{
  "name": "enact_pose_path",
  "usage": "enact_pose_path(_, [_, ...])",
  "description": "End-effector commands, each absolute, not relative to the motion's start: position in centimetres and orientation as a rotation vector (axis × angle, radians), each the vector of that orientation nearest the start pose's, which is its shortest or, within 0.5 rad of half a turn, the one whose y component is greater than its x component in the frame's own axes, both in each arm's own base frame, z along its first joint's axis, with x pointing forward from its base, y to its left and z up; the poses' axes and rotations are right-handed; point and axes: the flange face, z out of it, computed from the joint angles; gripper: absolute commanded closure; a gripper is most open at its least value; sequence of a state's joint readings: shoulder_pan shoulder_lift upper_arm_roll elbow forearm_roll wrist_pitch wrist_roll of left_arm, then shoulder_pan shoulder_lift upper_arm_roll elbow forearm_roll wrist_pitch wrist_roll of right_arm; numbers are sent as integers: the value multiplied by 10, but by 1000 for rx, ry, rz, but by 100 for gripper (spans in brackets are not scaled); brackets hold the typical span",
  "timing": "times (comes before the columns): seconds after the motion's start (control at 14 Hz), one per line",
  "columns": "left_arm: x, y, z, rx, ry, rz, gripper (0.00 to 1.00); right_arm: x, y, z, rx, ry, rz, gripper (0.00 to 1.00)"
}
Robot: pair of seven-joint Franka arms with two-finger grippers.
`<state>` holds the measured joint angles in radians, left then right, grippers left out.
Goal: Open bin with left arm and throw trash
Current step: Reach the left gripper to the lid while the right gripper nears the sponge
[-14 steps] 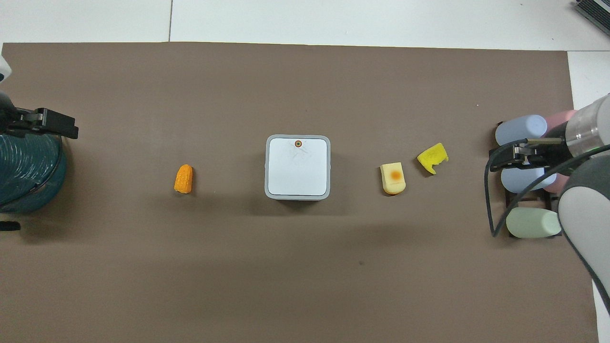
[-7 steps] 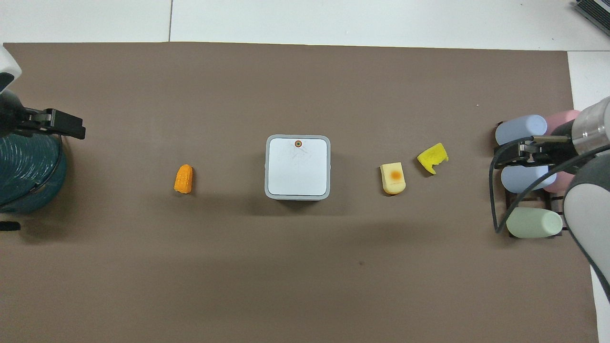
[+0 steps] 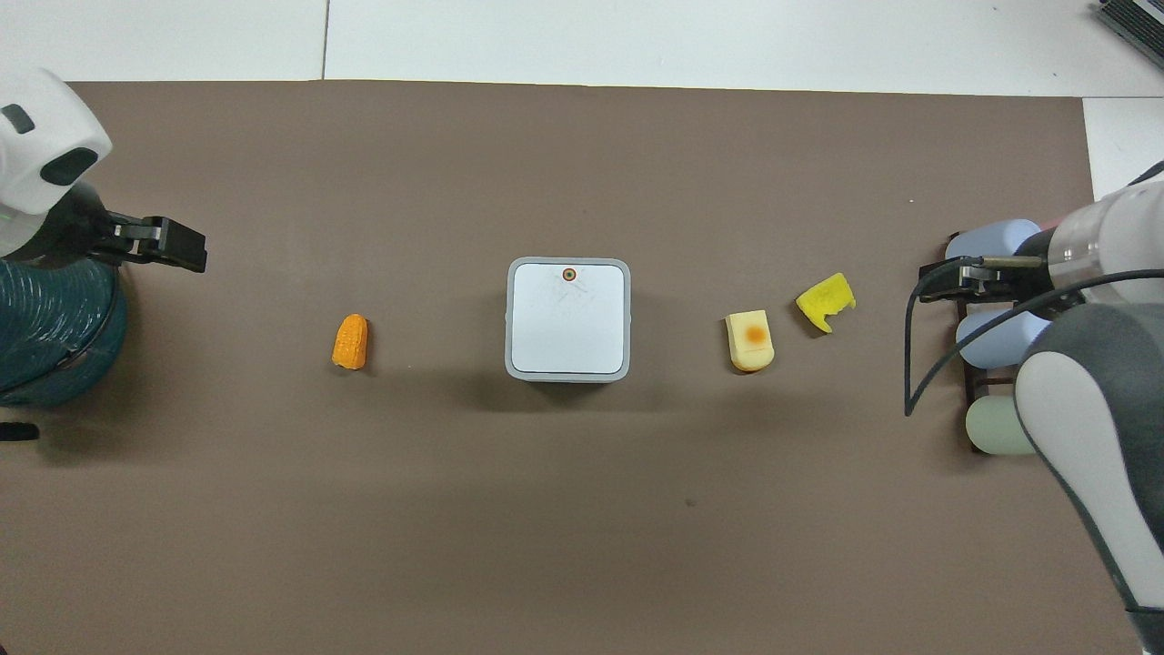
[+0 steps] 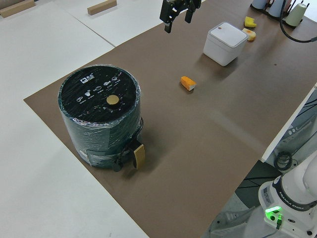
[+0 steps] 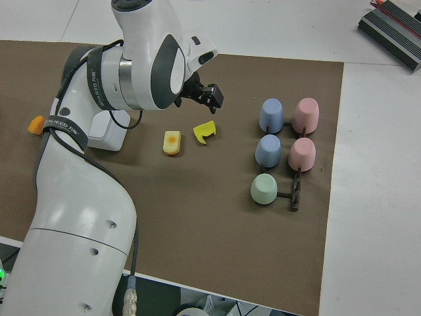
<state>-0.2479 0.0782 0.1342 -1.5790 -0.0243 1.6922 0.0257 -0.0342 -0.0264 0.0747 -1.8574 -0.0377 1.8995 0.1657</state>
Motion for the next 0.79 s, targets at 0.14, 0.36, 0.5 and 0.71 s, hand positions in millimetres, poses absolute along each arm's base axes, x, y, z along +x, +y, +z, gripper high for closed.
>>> enact_pose_path(0.14, [559,-154,577,-3142,153,-39,100,582,19,466,-3157,177,-161,0])
enact_pose_path(0.36, [552,-213,548,-3161,81,-66,100,598,23,428,-3149,148,-184,0])
enact_pose_path(0.5, [548,-243,532,-3200,14,-97,100,598,29,401,-3147,130,-178,0])
enact_pose_path(0.71, [552,-278,506,-3264,17,-122,100,590,32,374,-3139,111,-228,0])
